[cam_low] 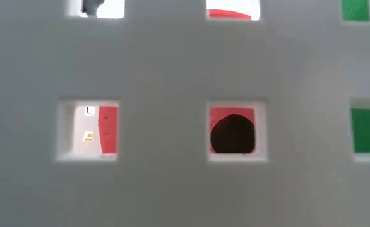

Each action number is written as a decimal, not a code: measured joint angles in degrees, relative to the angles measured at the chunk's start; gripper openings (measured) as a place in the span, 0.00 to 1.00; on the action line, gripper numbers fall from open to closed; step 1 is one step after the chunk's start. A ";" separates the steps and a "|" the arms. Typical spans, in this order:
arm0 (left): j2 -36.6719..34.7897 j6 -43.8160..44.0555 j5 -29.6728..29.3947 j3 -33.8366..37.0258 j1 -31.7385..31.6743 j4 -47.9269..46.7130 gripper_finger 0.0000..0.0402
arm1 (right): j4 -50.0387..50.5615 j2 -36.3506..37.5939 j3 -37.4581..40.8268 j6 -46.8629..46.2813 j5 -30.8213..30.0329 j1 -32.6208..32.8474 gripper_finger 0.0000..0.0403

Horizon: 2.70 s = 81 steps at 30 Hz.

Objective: Pick & Place Toys
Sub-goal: Put the light blue game piece into the red bin

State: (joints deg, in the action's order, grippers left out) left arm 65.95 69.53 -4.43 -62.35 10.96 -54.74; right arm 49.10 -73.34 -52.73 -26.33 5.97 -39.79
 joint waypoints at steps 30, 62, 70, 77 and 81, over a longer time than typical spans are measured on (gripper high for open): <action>5.84 0.51 4.05 0.96 7.17 -12.86 0.64 | -2.30 -16.66 -0.54 4.00 -1.68 -0.13 0.33; 5.80 0.43 4.03 0.96 7.11 -12.35 0.64 | -5.40 -14.66 -0.72 4.31 -1.15 3.55 0.33; 5.80 0.43 3.82 0.96 7.11 -12.33 0.64 | -7.78 -14.91 -0.37 4.29 -0.14 5.32 0.33; 5.80 0.44 3.81 0.96 7.11 -12.21 0.64 | -7.87 -14.91 -0.35 4.46 0.71 5.31 0.33; 5.80 0.44 3.81 0.94 7.11 -12.17 0.65 | -7.90 -14.91 -0.34 4.49 1.85 5.29 0.33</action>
State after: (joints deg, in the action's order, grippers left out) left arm 71.75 69.96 -0.62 -61.41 18.06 -66.92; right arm 41.20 -88.25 -53.08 -21.85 7.82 -34.50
